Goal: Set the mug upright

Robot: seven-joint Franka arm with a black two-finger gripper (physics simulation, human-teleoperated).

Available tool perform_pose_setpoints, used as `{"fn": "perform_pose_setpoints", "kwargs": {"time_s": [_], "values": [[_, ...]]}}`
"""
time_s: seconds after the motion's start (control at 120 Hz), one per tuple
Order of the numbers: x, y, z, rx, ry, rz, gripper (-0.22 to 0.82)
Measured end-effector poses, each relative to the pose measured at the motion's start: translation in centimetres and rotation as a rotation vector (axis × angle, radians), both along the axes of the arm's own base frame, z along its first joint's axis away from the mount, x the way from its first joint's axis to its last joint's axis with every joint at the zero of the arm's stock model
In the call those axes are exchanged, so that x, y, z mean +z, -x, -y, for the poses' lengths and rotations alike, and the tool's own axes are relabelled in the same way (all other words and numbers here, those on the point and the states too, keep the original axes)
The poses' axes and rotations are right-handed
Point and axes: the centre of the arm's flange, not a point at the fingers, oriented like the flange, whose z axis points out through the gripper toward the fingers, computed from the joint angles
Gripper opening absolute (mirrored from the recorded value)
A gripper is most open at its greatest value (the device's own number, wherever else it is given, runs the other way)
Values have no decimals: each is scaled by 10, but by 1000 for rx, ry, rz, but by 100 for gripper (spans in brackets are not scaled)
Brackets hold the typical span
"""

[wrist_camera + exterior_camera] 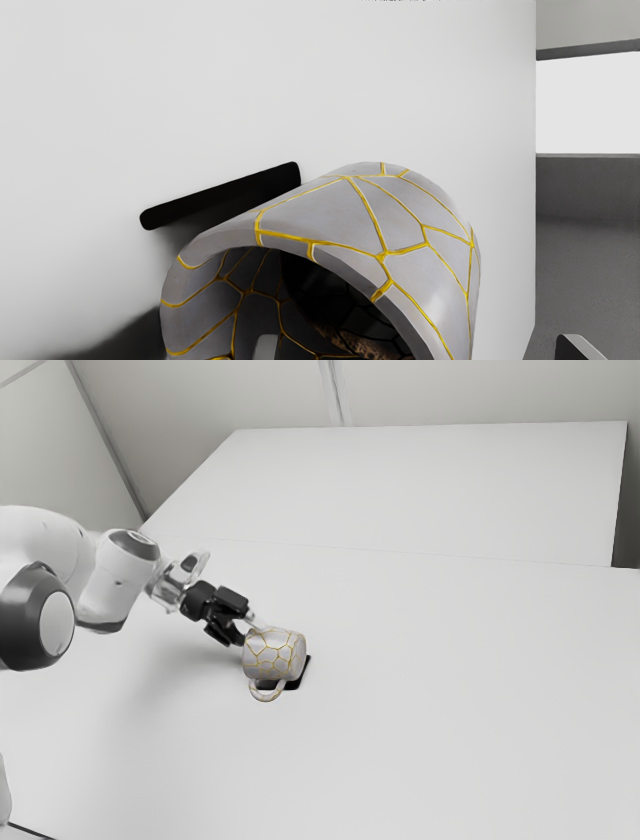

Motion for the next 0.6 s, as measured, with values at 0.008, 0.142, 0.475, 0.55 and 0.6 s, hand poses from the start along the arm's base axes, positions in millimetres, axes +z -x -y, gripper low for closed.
{"fn": "perform_pose_setpoints", "kwargs": {"time_s": [0.008,0.142,0.475,0.55,0.6], "values": [[0,0,0,1,4,2,60],[-2,4,3,16,54,45,60],[7,12,7,30,107,132,50],[6,13,9,26,110,138,47],[6,13,10,24,113,143,45]]}}
